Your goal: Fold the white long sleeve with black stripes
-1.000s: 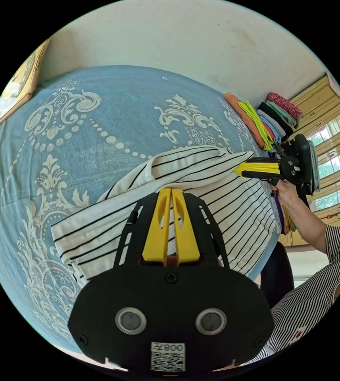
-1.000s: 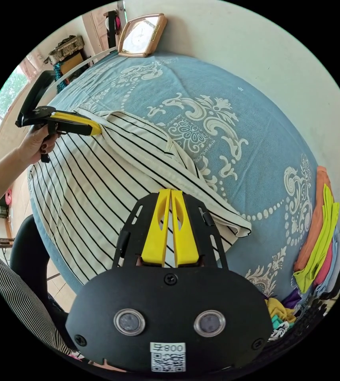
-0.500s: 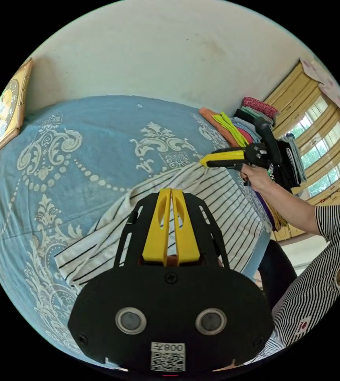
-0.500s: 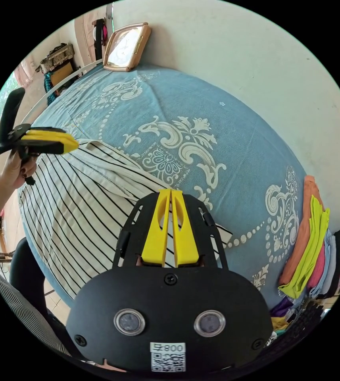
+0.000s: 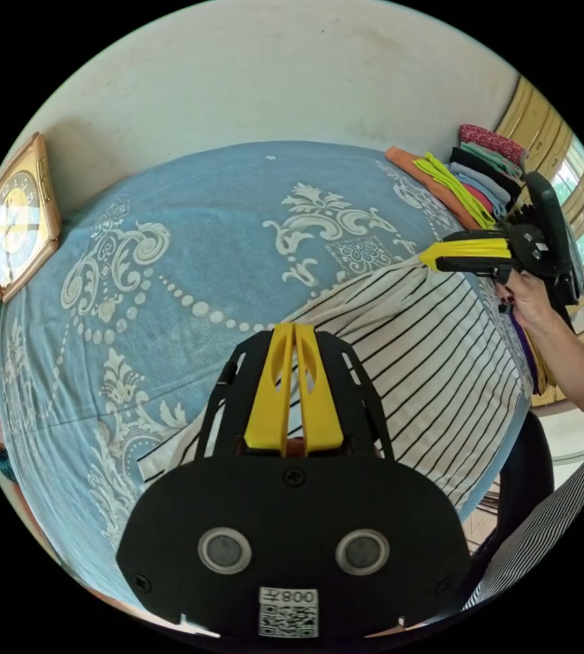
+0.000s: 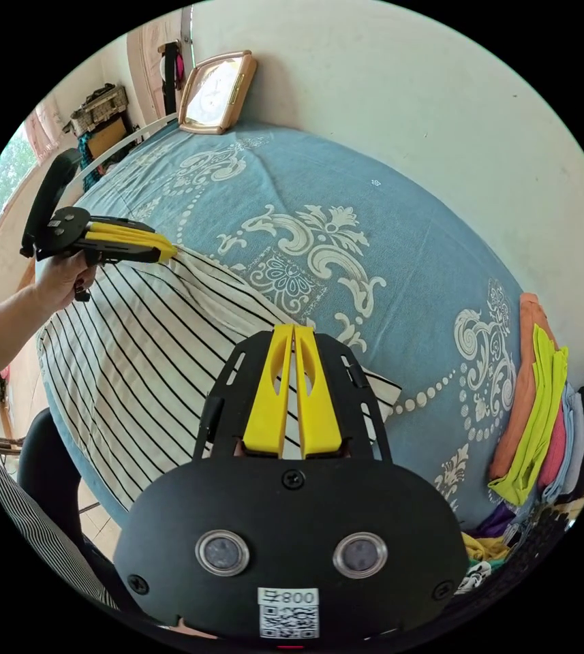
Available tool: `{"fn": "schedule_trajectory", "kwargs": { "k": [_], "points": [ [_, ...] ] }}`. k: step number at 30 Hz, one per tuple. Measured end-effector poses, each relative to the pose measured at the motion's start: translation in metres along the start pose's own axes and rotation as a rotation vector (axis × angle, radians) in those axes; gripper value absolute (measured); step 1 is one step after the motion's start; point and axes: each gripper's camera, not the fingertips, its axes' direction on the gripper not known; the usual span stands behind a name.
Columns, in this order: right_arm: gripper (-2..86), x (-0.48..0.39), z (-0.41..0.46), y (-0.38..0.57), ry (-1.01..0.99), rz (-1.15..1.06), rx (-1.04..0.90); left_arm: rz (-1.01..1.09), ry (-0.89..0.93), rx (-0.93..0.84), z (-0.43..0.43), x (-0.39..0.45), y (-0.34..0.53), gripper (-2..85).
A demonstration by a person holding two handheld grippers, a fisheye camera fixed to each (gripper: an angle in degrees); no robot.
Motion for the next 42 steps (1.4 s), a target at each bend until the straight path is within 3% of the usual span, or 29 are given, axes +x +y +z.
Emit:
{"fn": "schedule_trajectory", "kwargs": {
  "k": [6, 10, 14, 20, 24, 28, 31, 34, 39, 42],
  "points": [
    [-0.1, -0.002, -0.019, 0.019, -0.046, -0.006, 0.074, -0.017, 0.023, 0.067, -0.021, -0.011, 0.016, 0.1],
    [0.0, -0.040, -0.012, 0.032, -0.107, -0.150, 0.043, 0.031, 0.105, 0.065, -0.026, 0.008, 0.042, 0.1],
    [0.0, -0.051, 0.017, 0.036, -0.089, -0.206, -0.041, 0.048, 0.000, -0.027, -0.004, 0.011, 0.043, 0.1],
    [0.1, -0.027, 0.028, 0.029, -0.079, -0.165, -0.066, -0.104, -0.100, 0.014, -0.022, -0.045, 0.032, 0.1],
    [0.0, -0.013, 0.024, 0.027, -0.093, -0.139, -0.033, -0.128, 0.043, 0.098, -0.056, -0.047, 0.064, 0.2],
    [0.0, 0.000, 0.023, 0.026, -0.115, -0.118, -0.022, -0.035, 0.203, 0.050, -0.056, -0.014, 0.092, 0.2],
    [0.0, 0.008, 0.019, 0.026, -0.122, -0.102, -0.015, -0.003, 0.046, -0.046, -0.043, 0.008, 0.101, 0.2],
    [0.0, 0.017, 0.013, 0.024, -0.126, -0.090, -0.007, -0.026, 0.030, -0.006, -0.050, 0.003, 0.092, 0.1],
    [0.0, 0.035, 0.008, 0.016, -0.143, -0.055, -0.003, -0.102, -0.170, 0.099, -0.087, -0.015, 0.071, 0.1],
    [0.0, 0.049, 0.002, 0.012, -0.153, -0.017, 0.011, -0.099, -0.128, 0.163, -0.115, -0.008, 0.078, 0.1]
  ]
}}
